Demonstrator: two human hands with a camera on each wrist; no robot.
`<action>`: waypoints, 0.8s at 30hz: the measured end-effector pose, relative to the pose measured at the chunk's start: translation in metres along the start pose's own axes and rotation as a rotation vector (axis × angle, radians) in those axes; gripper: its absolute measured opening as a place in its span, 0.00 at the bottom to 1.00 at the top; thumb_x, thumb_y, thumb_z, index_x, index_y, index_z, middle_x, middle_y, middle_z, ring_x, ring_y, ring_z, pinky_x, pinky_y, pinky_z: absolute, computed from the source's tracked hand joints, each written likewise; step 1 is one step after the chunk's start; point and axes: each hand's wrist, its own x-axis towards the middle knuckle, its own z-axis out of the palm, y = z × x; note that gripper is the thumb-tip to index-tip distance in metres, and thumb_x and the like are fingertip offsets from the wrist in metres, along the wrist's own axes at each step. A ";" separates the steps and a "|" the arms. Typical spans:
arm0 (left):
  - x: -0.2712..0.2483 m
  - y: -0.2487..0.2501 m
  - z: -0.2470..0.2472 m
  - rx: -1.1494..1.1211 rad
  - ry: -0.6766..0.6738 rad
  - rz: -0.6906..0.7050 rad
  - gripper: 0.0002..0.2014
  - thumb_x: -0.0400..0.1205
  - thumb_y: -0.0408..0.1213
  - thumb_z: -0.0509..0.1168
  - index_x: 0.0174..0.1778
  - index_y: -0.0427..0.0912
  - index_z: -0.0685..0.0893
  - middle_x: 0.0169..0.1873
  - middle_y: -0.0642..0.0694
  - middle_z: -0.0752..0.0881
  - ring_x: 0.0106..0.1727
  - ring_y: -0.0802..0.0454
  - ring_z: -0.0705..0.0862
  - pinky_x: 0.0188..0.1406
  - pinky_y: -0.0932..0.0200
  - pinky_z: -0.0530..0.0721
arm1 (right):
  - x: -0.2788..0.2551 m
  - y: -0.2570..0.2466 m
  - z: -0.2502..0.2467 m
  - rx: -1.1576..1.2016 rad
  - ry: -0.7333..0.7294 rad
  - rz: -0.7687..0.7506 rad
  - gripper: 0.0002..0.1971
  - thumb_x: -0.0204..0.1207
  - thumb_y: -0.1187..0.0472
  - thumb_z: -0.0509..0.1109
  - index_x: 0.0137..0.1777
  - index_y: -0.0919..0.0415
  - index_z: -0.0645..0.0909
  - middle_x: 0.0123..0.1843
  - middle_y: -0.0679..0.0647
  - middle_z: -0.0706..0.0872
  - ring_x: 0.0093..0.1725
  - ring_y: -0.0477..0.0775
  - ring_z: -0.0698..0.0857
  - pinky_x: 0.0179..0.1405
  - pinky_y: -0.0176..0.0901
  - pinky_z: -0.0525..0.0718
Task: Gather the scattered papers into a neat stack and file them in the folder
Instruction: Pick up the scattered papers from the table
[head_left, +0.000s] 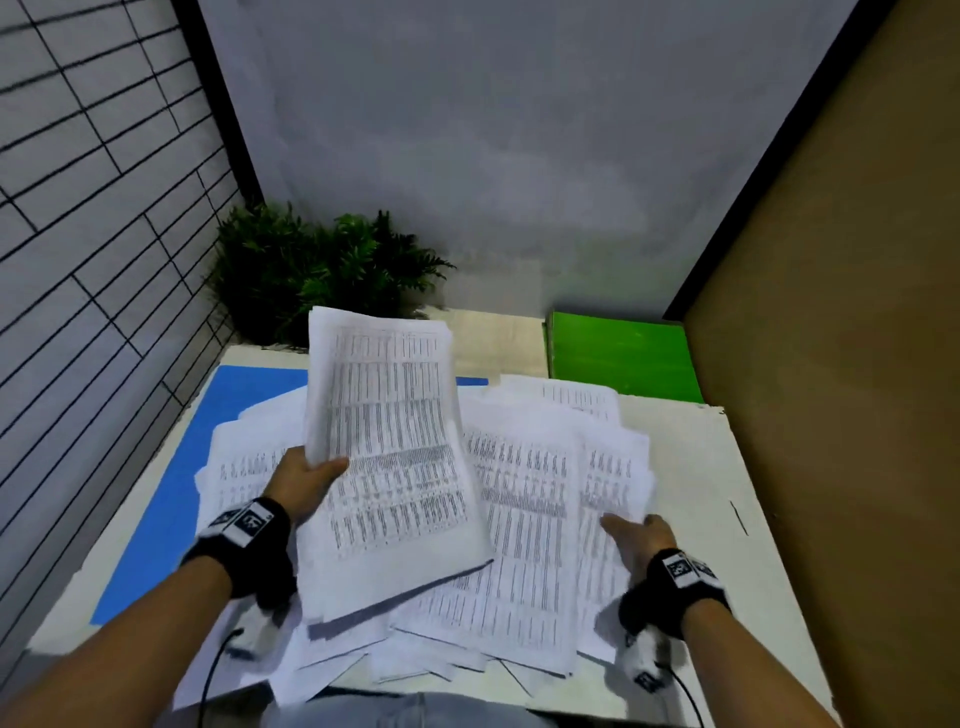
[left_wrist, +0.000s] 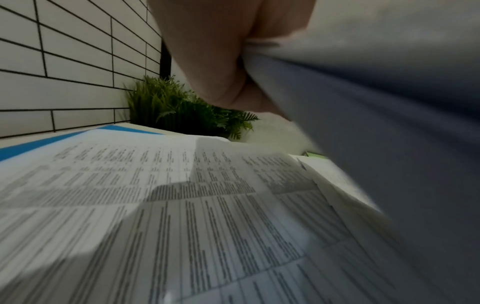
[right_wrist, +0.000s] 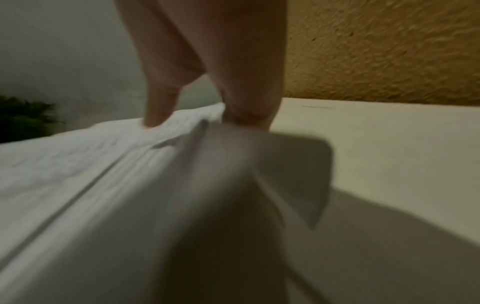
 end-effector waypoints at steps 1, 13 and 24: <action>0.000 -0.002 -0.001 -0.009 -0.005 -0.003 0.12 0.79 0.32 0.66 0.55 0.29 0.81 0.39 0.39 0.84 0.40 0.44 0.82 0.42 0.55 0.77 | -0.001 -0.004 0.007 -0.029 -0.072 -0.009 0.42 0.66 0.54 0.77 0.75 0.70 0.62 0.71 0.67 0.75 0.67 0.69 0.77 0.60 0.53 0.77; -0.003 -0.007 0.000 -0.040 -0.022 -0.040 0.13 0.78 0.32 0.66 0.57 0.32 0.81 0.48 0.37 0.84 0.49 0.43 0.83 0.52 0.52 0.76 | -0.023 -0.054 -0.015 -0.218 0.090 -0.351 0.13 0.75 0.67 0.65 0.57 0.71 0.79 0.45 0.66 0.82 0.41 0.63 0.82 0.37 0.41 0.74; -0.006 0.001 0.011 -0.079 -0.056 -0.027 0.12 0.78 0.28 0.65 0.57 0.30 0.81 0.48 0.39 0.83 0.49 0.46 0.80 0.52 0.54 0.74 | -0.054 -0.090 -0.105 -0.319 0.463 -0.479 0.14 0.75 0.68 0.65 0.59 0.74 0.80 0.57 0.79 0.83 0.59 0.78 0.80 0.55 0.55 0.78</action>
